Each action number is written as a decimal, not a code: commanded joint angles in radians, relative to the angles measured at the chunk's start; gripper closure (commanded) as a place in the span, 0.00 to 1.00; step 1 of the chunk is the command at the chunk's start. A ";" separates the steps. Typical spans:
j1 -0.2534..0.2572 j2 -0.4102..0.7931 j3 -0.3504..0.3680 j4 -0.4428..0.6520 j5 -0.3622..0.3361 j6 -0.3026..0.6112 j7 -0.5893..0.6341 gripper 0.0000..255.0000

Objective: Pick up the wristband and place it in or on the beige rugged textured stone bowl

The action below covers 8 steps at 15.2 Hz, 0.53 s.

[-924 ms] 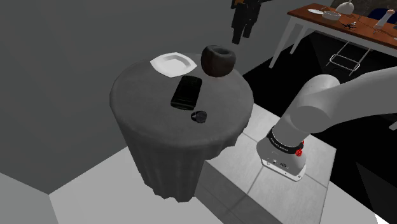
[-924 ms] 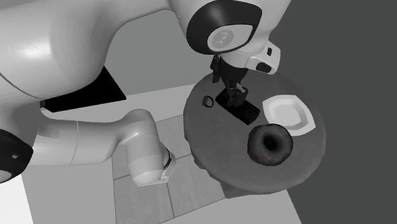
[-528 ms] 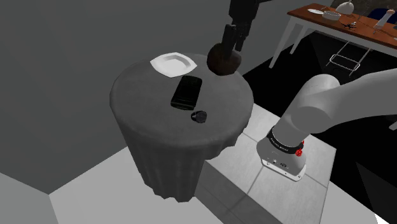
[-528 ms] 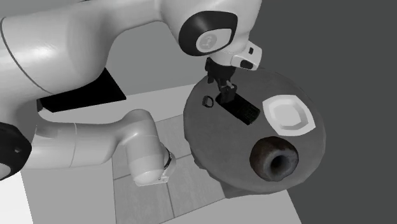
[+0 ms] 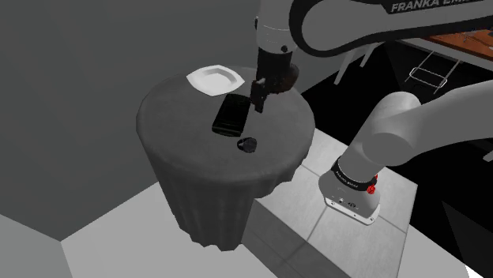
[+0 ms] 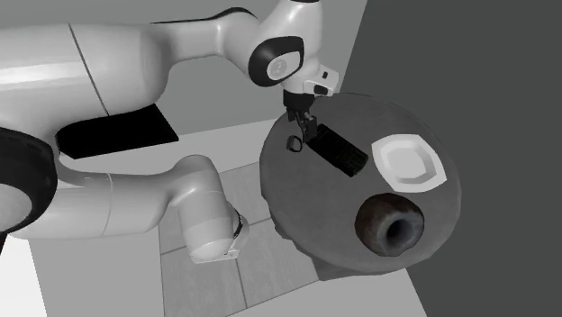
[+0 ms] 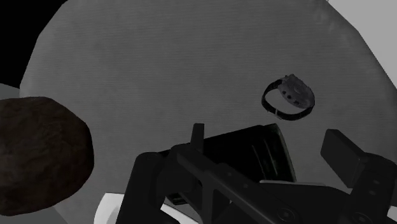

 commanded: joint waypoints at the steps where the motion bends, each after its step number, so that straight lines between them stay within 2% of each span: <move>1: 0.008 0.026 0.071 -0.030 0.004 0.064 0.063 0.00; 5: -0.011 0.127 0.214 -0.058 -0.020 0.198 0.187 0.00; 8: -0.056 0.229 0.335 -0.059 -0.070 0.296 0.300 0.00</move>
